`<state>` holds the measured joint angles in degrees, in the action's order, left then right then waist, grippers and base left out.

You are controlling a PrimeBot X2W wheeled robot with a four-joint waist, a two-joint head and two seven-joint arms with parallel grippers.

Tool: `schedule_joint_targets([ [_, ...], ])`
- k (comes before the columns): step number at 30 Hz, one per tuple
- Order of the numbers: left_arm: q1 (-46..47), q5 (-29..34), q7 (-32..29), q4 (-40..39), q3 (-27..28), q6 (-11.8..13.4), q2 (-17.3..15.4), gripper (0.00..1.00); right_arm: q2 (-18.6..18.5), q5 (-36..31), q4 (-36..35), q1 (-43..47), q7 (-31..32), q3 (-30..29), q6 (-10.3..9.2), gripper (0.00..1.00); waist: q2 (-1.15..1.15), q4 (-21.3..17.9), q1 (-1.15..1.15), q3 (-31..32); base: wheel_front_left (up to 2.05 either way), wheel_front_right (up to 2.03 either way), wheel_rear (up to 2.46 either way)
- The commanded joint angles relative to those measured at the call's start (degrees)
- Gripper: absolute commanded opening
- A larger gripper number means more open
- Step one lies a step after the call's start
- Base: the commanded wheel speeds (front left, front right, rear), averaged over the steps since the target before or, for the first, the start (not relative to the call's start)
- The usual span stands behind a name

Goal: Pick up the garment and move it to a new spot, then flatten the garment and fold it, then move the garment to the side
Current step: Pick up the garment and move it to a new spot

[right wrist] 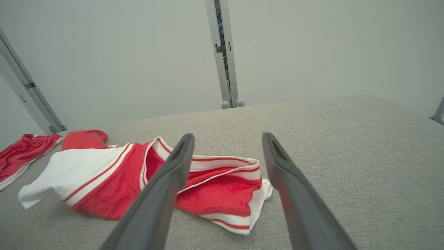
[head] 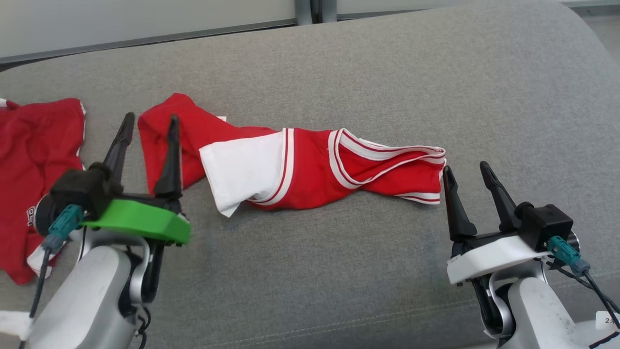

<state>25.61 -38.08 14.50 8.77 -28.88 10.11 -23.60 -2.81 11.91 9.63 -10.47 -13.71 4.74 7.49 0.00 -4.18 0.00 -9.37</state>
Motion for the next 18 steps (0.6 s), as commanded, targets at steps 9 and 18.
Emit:
schedule_joint_targets([
  [9, -10.7, 3.1, 0.7, -2.0, 6.1, 0.6, -2.5, 1.0, -0.2, -1.6, -0.2, 2.9, 0.5, -0.6, 0.0, 1.0, 0.0, 3.4, 0.0, 3.8, 0.0, 0.0, 0.0],
  [18, -19.0, 6.2, 0.7, -4.0, 9.2, 0.8, -1.1, 1.0, -0.2, -2.4, -0.8, 6.4, 1.0, -0.4, 0.0, 1.0, 0.0, 3.8, 0.0, 6.9, 0.0, 0.0, 0.0],
])
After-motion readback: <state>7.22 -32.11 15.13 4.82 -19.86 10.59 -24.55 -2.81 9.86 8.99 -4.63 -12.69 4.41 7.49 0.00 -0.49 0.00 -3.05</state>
